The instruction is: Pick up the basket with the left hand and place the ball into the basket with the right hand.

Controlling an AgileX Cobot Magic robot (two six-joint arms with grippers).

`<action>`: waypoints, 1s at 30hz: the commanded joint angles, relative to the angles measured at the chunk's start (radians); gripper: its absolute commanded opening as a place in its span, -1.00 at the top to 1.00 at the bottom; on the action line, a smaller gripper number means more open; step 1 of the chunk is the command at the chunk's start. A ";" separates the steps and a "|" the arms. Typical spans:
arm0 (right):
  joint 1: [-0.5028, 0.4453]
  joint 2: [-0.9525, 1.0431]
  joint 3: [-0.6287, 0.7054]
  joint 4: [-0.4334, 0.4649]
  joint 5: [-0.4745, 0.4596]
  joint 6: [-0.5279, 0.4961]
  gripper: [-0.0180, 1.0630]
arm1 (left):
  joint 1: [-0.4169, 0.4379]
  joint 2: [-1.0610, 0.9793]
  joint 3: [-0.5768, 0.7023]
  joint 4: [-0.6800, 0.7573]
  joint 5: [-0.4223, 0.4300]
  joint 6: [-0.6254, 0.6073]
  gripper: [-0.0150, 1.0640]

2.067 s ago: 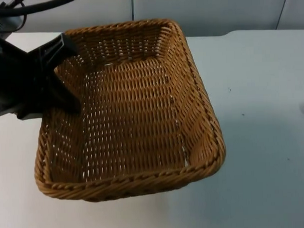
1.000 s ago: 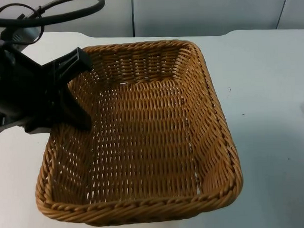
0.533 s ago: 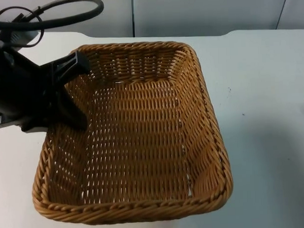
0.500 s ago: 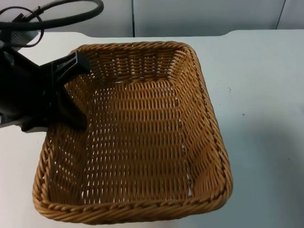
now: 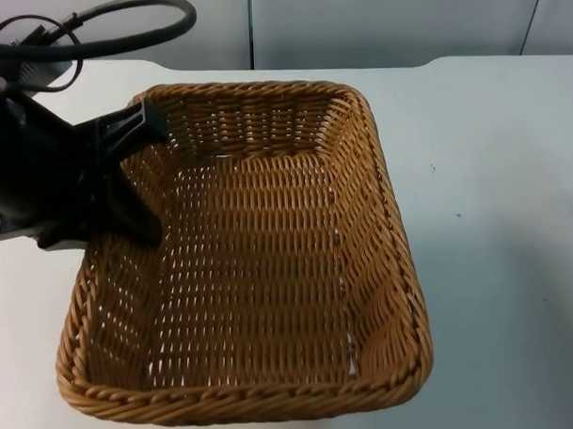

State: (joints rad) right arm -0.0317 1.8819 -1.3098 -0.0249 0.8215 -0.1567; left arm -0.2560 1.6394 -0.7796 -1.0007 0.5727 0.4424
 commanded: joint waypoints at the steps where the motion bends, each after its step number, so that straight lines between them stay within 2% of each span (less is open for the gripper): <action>1: -0.013 0.029 -0.010 0.006 -0.041 -0.008 -0.90 | -0.007 -0.014 -0.001 -0.013 0.000 -0.006 0.98; 3: -0.018 0.070 -0.017 0.008 -0.079 -0.008 -0.86 | -0.007 -0.014 -0.001 -0.014 -0.003 -0.006 0.98; 9: -0.018 0.192 -0.113 0.058 -0.024 -0.012 -0.85 | -0.007 -0.014 -0.001 -0.011 -0.006 -0.006 0.98; 19: -0.018 0.238 -0.116 0.056 -0.036 -0.009 -0.78 | -0.007 -0.014 -0.001 -0.002 -0.009 -0.006 0.98; 30: -0.018 0.285 -0.116 0.056 -0.068 0.000 -0.51 | -0.007 -0.014 -0.001 -0.002 -0.005 -0.006 0.98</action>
State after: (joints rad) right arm -0.0455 2.1686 -1.4201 0.0291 0.7659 -0.1584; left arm -0.2560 1.6394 -0.7796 -0.9896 0.5631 0.4424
